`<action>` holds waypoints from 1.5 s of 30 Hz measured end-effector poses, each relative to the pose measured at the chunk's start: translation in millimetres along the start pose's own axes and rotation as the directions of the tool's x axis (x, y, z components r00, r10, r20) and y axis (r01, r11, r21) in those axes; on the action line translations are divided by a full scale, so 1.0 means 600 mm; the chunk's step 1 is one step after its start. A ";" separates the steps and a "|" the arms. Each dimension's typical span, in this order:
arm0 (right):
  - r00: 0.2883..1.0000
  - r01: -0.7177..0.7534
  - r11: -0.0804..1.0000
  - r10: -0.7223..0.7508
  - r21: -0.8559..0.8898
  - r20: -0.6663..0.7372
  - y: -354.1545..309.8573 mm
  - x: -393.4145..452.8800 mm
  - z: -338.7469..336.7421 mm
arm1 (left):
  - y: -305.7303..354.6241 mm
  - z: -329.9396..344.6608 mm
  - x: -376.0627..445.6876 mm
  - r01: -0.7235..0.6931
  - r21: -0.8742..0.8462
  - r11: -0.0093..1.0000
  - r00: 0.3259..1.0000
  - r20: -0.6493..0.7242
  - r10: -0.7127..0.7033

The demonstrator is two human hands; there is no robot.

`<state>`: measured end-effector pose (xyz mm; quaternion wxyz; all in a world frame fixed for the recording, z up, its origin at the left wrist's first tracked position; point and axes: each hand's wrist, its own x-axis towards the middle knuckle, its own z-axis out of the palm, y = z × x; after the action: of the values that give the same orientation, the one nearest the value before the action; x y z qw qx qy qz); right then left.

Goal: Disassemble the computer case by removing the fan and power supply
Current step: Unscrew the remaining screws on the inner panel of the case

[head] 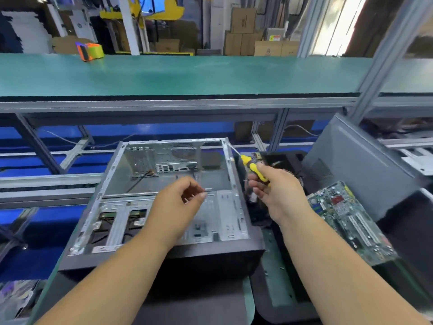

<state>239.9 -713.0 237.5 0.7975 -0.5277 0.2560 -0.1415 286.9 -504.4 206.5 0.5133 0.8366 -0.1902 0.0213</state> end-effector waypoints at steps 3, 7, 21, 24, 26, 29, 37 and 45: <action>1.000 -0.003 1.000 0.003 -0.003 0.003 0.000 0.010 -0.059 | 0.045 0.063 -0.004 -0.095 0.067 0.993 0.988 0.129 0.086; 0.998 0.057 0.998 -0.057 -0.026 -0.021 -0.003 0.017 -0.126 | 0.103 0.149 -0.014 -0.405 0.244 0.881 0.898 0.288 0.333; 0.990 0.108 0.962 -0.080 -0.249 0.119 -0.024 0.044 -0.209 | 0.103 0.225 -0.013 -0.335 0.622 0.708 0.924 0.364 0.118; 0.978 0.104 0.955 -0.048 -0.276 0.203 -0.017 0.053 -0.183 | 0.107 0.200 -0.024 -0.269 0.591 0.761 0.955 0.269 0.128; 0.964 0.111 0.953 -0.034 -0.283 0.263 -0.010 0.056 -0.159 | 0.107 0.182 -0.033 -0.235 0.587 0.775 0.967 0.224 0.123; 0.936 0.108 0.960 -0.011 -0.257 0.352 0.002 0.053 -0.113 | 0.101 0.147 -0.048 -0.191 0.594 0.782 0.979 0.176 0.105; 0.865 0.159 0.942 0.011 -0.295 0.501 0.035 0.022 0.020 | 0.049 0.025 -0.072 -0.026 0.595 0.804 0.998 -0.025 0.051; 0.863 0.145 0.924 0.056 -0.353 0.502 0.079 -0.023 0.147 | -0.039 -0.106 -0.088 0.062 0.555 0.830 0.996 -0.092 -0.012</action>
<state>275.3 -619.2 225.2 0.7157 -0.6959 0.0490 0.0343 255.8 -424.4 204.4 0.2553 0.9516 -0.1376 0.1014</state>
